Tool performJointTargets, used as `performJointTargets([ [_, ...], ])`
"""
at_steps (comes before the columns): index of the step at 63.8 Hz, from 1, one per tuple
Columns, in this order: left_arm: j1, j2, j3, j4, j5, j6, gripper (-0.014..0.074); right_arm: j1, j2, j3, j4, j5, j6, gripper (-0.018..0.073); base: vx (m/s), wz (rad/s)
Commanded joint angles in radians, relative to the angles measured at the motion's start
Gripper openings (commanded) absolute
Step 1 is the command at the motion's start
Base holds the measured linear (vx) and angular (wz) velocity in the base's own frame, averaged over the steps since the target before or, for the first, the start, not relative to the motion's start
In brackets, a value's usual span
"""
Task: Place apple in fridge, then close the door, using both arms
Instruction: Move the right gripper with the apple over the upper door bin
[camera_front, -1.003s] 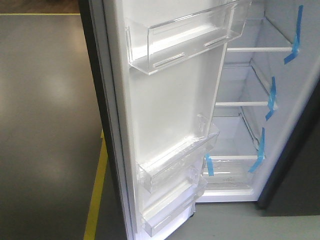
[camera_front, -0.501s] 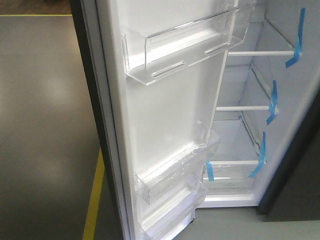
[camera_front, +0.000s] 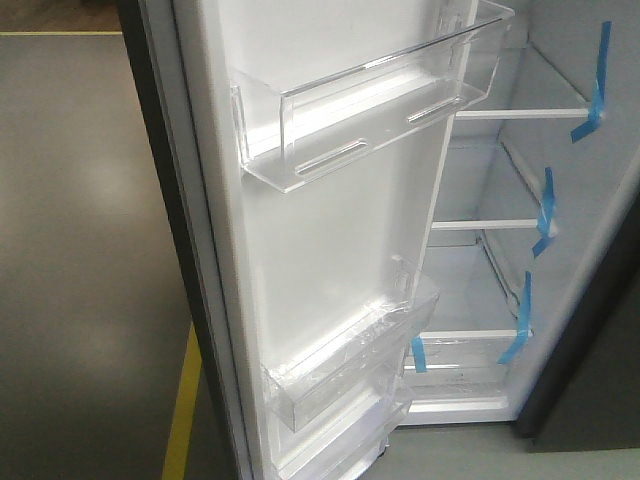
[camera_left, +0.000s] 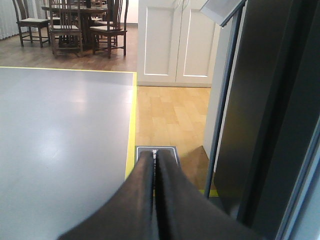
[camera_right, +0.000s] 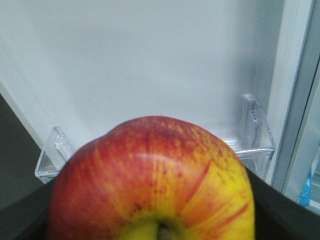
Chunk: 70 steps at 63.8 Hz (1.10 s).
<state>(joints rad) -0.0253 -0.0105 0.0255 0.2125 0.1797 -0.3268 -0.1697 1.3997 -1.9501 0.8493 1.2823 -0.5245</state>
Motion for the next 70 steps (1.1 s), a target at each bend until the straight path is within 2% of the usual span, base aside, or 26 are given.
performJointTargets([
  [1,-0.005,-0.014,0.021,-0.005,-0.077,-0.004,-0.0006,-0.001,-0.025,-0.019,0.053,-0.006,-0.005,-0.0006,0.05,-0.01],
  [70,-0.005,-0.014,0.021,-0.005,-0.077,-0.004,-0.0006,-0.001,-0.025,-0.019,0.053,-0.006,-0.005,-0.0006,0.01,0.0],
])
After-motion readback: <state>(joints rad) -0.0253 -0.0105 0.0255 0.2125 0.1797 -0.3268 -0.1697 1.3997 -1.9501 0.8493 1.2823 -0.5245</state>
